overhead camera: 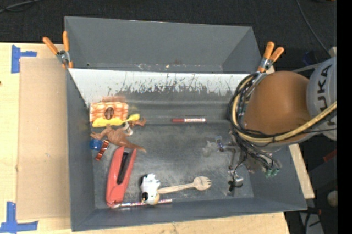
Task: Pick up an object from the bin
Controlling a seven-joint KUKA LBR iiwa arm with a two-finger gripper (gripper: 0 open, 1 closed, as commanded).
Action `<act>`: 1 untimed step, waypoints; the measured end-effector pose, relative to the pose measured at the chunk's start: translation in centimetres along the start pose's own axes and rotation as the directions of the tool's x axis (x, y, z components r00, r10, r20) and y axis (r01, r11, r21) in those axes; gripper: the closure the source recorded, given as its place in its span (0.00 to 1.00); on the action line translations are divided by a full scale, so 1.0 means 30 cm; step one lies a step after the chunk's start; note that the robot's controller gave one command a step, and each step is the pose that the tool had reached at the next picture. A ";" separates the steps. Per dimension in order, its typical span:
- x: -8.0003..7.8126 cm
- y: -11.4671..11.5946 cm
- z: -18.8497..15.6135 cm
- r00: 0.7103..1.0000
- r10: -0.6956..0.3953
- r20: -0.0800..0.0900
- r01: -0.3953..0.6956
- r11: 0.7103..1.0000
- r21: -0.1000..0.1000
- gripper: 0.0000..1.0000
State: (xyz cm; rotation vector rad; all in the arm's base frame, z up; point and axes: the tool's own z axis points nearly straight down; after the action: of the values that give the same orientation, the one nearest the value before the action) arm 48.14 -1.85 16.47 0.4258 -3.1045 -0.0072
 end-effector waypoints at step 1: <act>-0.053 0.191 0.080 0.986 -0.165 -0.002 0.165 0.986 0.001 0.00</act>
Offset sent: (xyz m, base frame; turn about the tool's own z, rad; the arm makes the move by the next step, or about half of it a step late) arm -0.0073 0.0938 -0.0050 -0.0438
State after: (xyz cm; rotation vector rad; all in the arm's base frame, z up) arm 48.12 4.11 14.09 0.6808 -3.0570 -0.0060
